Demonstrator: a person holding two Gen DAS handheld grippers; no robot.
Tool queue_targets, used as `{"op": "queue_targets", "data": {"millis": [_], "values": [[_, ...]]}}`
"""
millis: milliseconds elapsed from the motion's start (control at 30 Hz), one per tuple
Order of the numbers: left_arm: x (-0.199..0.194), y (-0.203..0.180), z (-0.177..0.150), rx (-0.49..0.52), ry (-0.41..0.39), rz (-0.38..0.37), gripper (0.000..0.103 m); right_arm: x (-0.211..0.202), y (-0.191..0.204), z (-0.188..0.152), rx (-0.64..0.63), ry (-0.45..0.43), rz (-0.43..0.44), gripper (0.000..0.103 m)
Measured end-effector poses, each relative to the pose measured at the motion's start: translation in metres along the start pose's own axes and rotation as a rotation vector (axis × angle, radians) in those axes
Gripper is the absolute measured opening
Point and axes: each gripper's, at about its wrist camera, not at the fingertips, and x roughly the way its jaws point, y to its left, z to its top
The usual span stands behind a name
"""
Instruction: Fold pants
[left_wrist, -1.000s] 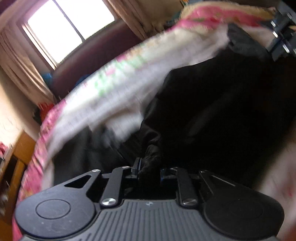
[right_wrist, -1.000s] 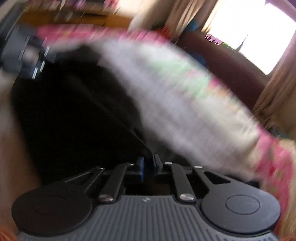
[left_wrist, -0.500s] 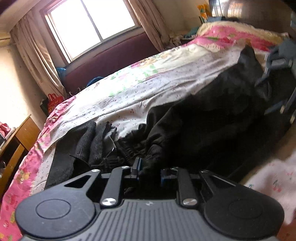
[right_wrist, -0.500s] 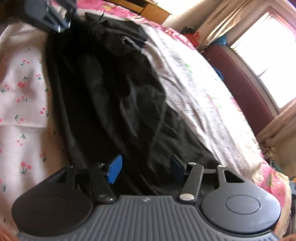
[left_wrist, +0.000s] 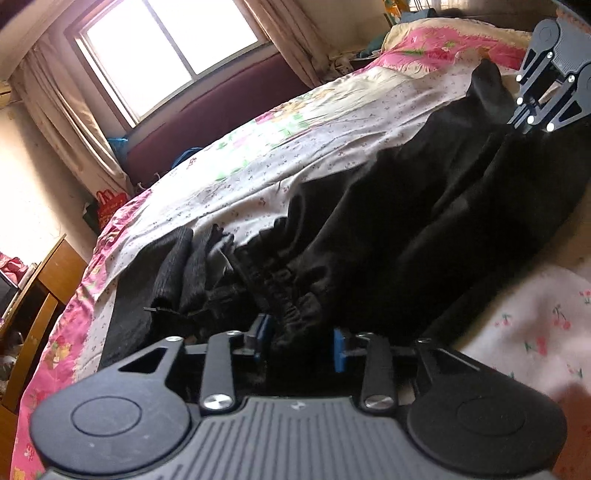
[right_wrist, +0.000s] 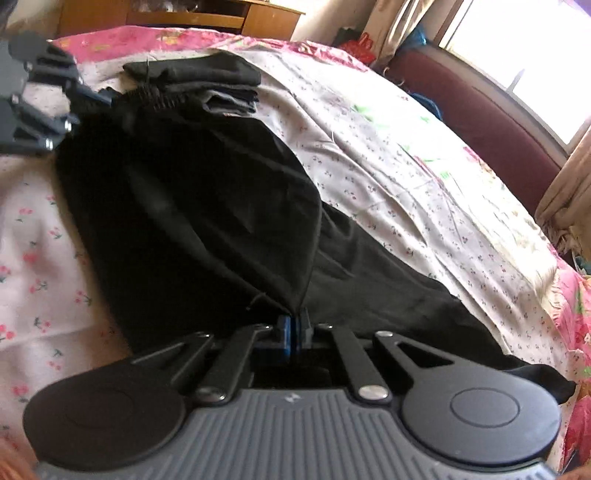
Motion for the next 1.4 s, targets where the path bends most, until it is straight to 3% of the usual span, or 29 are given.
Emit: {"op": "queue_targets", "data": {"millis": [133, 267, 400, 533, 600, 667, 833, 933, 1067, 1200, 1300, 1400], "values": [[0.005, -0.011, 0.001, 0.123, -0.018, 0.090, 0.059, 0.005, 0.010, -0.008, -0.013, 0.032, 0.011, 0.002], [0.023, -0.011, 0.010, 0.154, 0.048, 0.076, 0.060, 0.009, 0.015, -0.009, -0.004, 0.039, 0.006, 0.002], [0.016, 0.004, 0.009, 0.079, 0.076, 0.023, 0.060, 0.003, 0.014, -0.009, -0.004, 0.026, 0.003, 0.002], [0.024, 0.004, 0.006, 0.106, 0.133, -0.010, 0.060, -0.002, 0.012, -0.013, 0.014, 0.016, 0.007, 0.002], [0.037, 0.008, 0.011, 0.086, 0.187, -0.053, 0.055, -0.001, 0.012, -0.012, 0.020, 0.019, 0.008, 0.002], [0.045, 0.015, 0.017, 0.053, 0.213, -0.101, 0.044, -0.001, 0.011, -0.011, 0.020, 0.019, 0.008, 0.002], [0.045, 0.034, 0.032, 0.036, 0.228, -0.126, 0.038, -0.006, 0.007, -0.010, 0.034, 0.005, 0.015, 0.002], [0.046, 0.057, 0.055, -0.036, 0.188, -0.113, 0.036, -0.010, -0.001, -0.003, 0.063, -0.014, 0.018, 0.002], [0.029, 0.096, 0.101, -0.102, 0.042, -0.060, 0.036, -0.035, -0.027, 0.024, 0.128, -0.085, -0.006, 0.002], [0.010, 0.127, 0.129, -0.101, -0.085, 0.048, 0.036, -0.079, -0.049, 0.061, 0.184, -0.207, -0.048, 0.002], [0.001, 0.138, 0.112, -0.125, -0.105, 0.102, 0.036, -0.107, -0.030, 0.076, 0.180, -0.283, -0.018, 0.002], [-0.002, 0.132, 0.063, -0.165, -0.051, 0.129, 0.036, -0.107, 0.017, 0.070, 0.135, -0.272, 0.087, 0.002]]}}
